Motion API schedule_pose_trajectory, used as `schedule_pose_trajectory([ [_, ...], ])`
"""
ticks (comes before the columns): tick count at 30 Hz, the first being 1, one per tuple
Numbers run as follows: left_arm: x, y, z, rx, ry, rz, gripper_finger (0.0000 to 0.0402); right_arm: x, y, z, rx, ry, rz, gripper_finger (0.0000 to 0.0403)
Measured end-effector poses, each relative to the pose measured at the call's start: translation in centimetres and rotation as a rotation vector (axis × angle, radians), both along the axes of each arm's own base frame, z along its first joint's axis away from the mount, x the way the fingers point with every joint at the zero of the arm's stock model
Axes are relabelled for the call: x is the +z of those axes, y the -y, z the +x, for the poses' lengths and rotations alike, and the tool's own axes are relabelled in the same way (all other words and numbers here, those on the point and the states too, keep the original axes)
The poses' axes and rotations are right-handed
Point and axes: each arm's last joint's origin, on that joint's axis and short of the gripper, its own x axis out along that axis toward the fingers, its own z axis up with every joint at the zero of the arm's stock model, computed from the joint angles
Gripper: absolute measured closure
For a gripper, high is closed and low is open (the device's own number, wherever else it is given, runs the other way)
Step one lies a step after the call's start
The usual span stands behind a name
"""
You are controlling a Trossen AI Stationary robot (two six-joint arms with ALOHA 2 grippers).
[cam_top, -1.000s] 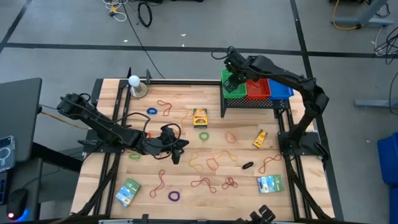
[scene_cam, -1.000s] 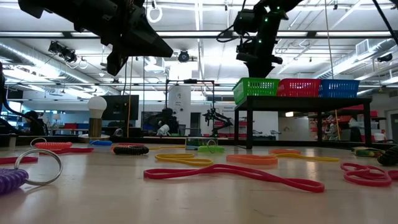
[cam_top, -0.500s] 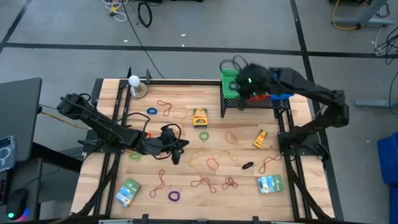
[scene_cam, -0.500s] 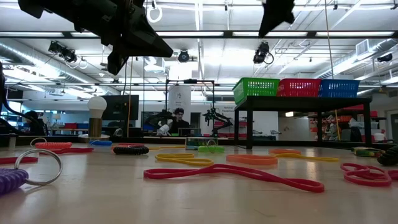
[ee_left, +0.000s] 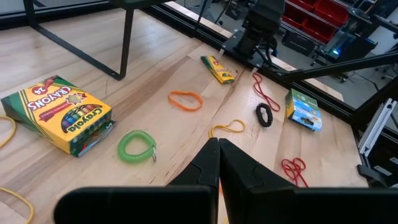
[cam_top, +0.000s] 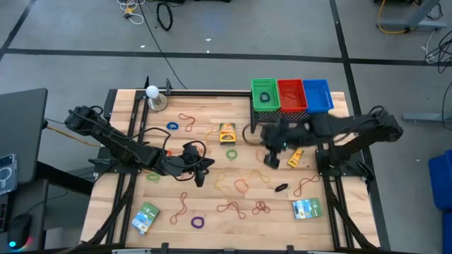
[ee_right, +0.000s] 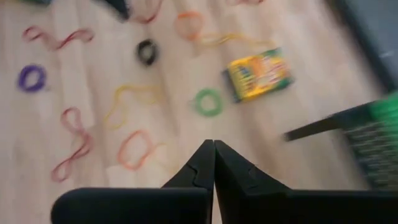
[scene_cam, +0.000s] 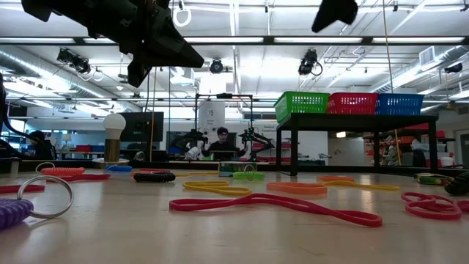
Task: Pick & Place Office Desk Supplies
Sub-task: Put the red rubber band into the red bin
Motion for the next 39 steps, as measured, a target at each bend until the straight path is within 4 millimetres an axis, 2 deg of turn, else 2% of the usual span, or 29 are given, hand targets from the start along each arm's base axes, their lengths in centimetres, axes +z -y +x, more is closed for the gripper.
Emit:
schedule_pose_trajectory([
  [3,0.0,0.0,0.0,-0.002,-0.001,-0.002,0.0395,-2.7,-1.5,0.2,0.025,-0.003,0.057,0.0393],
  [10,-0.1,0.1,0.0,-0.024,-0.007,-0.026,0.0395,-7.6,-4.6,-0.4,0.095,0.016,0.096,0.0397],
  [15,-0.1,0.2,0.0,-0.082,-0.021,-0.031,0.0395,-11.0,-5.8,-1.0,0.074,0.054,0.156,0.0385],
  [20,-0.4,-0.1,0.5,-0.158,-0.027,-0.155,0.0394,-13.6,-6.6,-1.7,0.036,0.145,0.162,0.0388],
  [23,-1.2,-0.4,1.0,-0.206,-0.069,-0.224,0.0395,-14.5,-6.8,-2.0,0.031,0.188,0.165,0.0394],
  [28,-1.7,0.2,1.8,-0.224,-0.095,-0.184,0.0397,-15.2,-6.7,-2.2,0.002,0.211,0.193,0.0396],
  [32,-2.4,-0.1,2.7,-0.202,-0.117,-0.295,0.0386,-15.2,-6.7,-2.2,-0.007,0.228,0.165,0.0392],
  [36,-2.9,0.0,3.2,-0.181,-0.247,-0.29,0.0382,-15.1,-6.6,-2.1,-0.019,0.249,0.117,0.0392],
  [39,-2.4,0.9,3.0,-0.194,-0.361,-0.26,0.0394,-15.1,-6.5,-2.1,-0.027,0.256,0.091,0.0389],
])
